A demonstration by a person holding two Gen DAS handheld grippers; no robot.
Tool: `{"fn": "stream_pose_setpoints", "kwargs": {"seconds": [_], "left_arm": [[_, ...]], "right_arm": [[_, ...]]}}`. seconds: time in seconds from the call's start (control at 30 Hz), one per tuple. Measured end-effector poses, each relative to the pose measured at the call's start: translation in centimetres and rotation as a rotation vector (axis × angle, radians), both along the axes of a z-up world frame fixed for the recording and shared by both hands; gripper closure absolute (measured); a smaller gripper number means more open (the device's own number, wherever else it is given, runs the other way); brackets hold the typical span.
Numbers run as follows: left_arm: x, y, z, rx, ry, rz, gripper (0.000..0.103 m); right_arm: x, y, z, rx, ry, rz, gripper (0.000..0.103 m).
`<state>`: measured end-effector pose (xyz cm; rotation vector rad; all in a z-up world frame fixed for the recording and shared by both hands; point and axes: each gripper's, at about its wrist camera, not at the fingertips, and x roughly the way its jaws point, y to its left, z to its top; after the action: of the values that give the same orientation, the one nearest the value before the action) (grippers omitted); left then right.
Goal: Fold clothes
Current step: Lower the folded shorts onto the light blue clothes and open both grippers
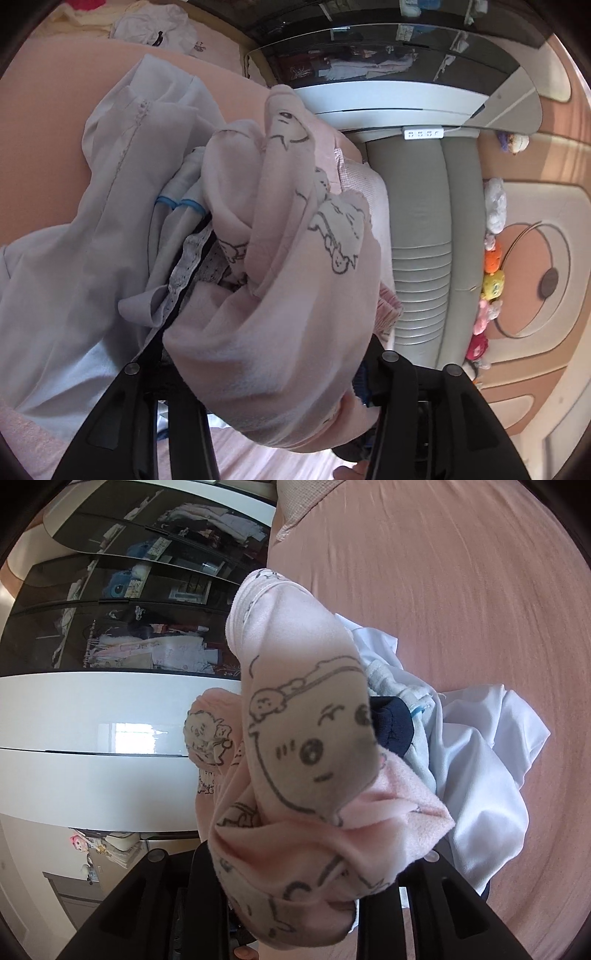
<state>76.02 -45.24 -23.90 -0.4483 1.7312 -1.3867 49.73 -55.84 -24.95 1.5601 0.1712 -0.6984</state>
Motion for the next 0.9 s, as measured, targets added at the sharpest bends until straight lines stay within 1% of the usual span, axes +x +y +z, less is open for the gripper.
{"fn": "stream_pose_setpoints", "kwargs": {"seconds": [0.03,0.07,0.1,0.17,0.23,0.27,0.3,0.33,0.4,0.43,0.47,0.57,0.7,0.73,0.8,0.9], "left_arm": [[0.5,0.3,-0.2,0.0,0.053,0.02,0.047],[1.0,0.5,-0.4,0.006,0.086,0.035,0.045],[1.3,0.7,-0.2,0.014,0.09,0.037,0.044],[1.9,0.9,0.3,0.03,0.063,0.029,0.044],[2.4,1.1,1.2,0.053,0.002,0.025,0.044],[2.5,1.2,1.4,0.064,-0.021,0.02,0.044],[2.6,1.3,1.6,0.073,-0.036,0.011,0.044],[2.6,1.4,1.8,0.079,-0.048,0.005,0.044],[2.8,1.7,2.0,0.086,-0.07,0.003,0.044],[2.9,1.9,2.1,0.088,-0.082,0.007,0.044],[2.9,2.1,2.2,0.089,-0.089,0.012,0.044],[2.8,2.6,2.1,0.085,-0.082,0.032,0.044],[2.9,3.4,1.8,0.085,-0.069,0.059,0.044],[2.9,3.6,1.9,0.086,-0.077,0.065,0.044],[3.0,3.9,2.3,0.092,-0.112,0.07,0.043],[2.8,4.6,3.0,0.11,-0.196,0.057,0.043]], "right_arm": [[0.0,0.0,0.1,0.0,0.003,0.005,0.076],[0.0,0.0,0.3,0.001,0.007,0.011,0.075],[-0.1,0.0,0.5,0.0,0.012,0.019,0.073],[-0.2,0.0,1.0,-0.003,0.03,0.032,0.07],[-0.3,0.0,1.4,0.006,0.044,0.046,0.067],[-0.4,0.0,1.7,0.01,0.05,0.053,0.061],[-0.4,-0.1,2.0,0.012,0.053,0.056,0.054],[-0.6,0.0,2.4,0.01,0.071,0.057,0.05],[-1.0,0.3,3.2,0.005,0.113,0.058,0.024],[-1.4,0.5,3.7,-0.002,0.166,0.044,0.021],[-1.9,0.7,4.1,-0.017,0.202,0.03,0.021],[-3.3,0.9,4.8,-0.047,0.216,0.019,0.021],[-4.3,1.0,5.5,-0.054,0.229,0.007,0.021],[-4.6,1.3,5.6,-0.056,0.235,0.007,0.021],[-5.1,1.6,5.9,-0.058,0.253,0.005,0.021],[-5.6,2.3,6.2,-0.067,0.276,0.016,0.021]]}}
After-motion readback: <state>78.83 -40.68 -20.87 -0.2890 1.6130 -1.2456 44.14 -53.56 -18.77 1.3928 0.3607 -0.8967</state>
